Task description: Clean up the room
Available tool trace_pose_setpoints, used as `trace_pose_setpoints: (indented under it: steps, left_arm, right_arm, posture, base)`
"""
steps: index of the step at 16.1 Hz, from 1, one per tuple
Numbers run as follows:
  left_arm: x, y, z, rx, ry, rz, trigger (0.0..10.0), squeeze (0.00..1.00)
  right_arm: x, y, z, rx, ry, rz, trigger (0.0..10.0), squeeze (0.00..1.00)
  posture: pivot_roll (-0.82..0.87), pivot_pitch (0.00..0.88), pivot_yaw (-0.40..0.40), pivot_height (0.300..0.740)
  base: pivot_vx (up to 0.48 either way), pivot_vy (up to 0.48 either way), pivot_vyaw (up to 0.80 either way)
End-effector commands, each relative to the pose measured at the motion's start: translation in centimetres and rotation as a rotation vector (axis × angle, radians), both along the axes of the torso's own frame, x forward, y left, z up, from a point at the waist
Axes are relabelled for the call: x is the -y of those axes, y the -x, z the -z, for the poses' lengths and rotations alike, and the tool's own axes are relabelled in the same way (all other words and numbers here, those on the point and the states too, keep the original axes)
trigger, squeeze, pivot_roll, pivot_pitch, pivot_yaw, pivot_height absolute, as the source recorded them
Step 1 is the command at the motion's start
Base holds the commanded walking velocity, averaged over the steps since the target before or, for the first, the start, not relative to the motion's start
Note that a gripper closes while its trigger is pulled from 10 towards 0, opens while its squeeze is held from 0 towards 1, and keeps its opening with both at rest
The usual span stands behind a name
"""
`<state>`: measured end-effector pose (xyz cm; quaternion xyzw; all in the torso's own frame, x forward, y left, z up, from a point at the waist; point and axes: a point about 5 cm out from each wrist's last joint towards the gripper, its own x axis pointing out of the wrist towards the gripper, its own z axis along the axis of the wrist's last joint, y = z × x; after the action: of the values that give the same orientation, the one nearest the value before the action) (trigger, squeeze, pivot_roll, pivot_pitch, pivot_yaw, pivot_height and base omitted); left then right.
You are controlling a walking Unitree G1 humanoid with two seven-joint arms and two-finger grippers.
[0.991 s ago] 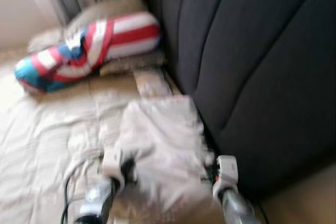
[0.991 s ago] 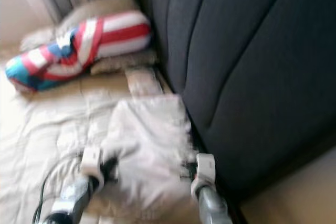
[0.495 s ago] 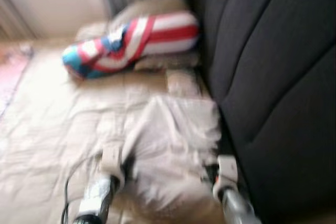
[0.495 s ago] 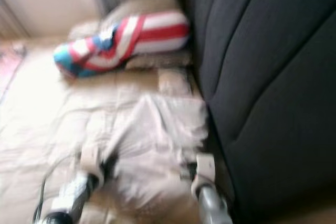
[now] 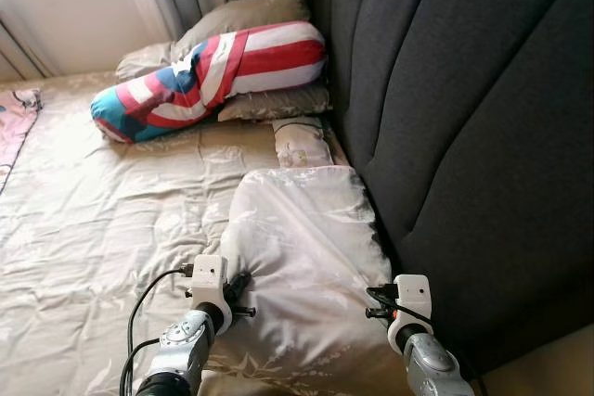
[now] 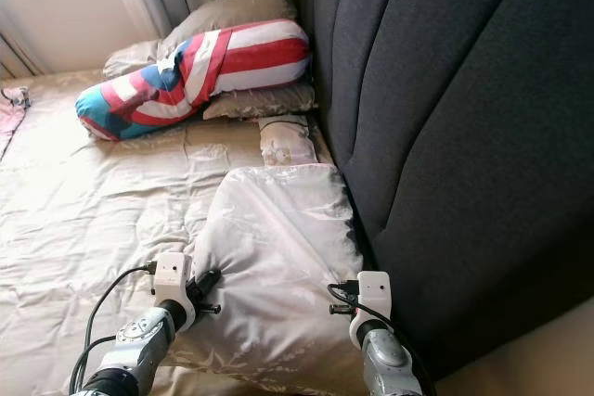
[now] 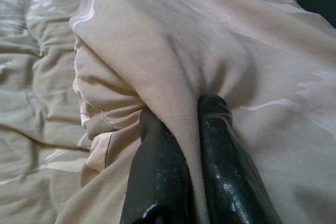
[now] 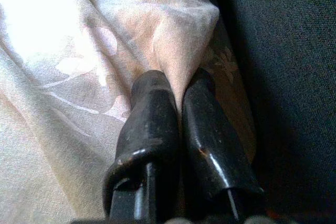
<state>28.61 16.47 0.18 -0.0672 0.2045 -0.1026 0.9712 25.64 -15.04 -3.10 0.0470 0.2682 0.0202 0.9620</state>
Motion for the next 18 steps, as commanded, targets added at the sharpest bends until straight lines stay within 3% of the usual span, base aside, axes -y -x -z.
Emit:
trace_pose_setpoints:
  steps: [1, 14, 18]
  left_arm:
    - [-1.26, -0.98, -1.54, 0.072, -0.016, -0.033, 10.0, 0.00]
    - [-1.42, -0.79, -1.29, 0.059, -0.029, -0.041, 10.0, 0.00]
    - [-1.34, -0.84, -1.33, 0.062, -0.030, -0.040, 10.0, 0.00]
  right_arm:
    - [1.69, -0.88, -0.95, 0.051, 0.027, 0.075, 10.0, 0.00]
    - [2.23, -1.66, -1.71, 0.084, 0.124, 0.058, 10.0, 0.00]
    - [2.11, -1.79, -1.83, 0.090, 0.127, 0.053, 10.0, 0.00]
  posture:
    - [-0.07, 0.082, 0.010, 0.740]
    - [-0.07, 0.084, 0.010, 0.740]
    - [-0.07, 0.082, 0.009, 0.740]
  base:
    - [0.000, 0.000, 0.00]
    - [0.000, 0.000, 0.00]
    - [0.000, -0.270, 0.00]
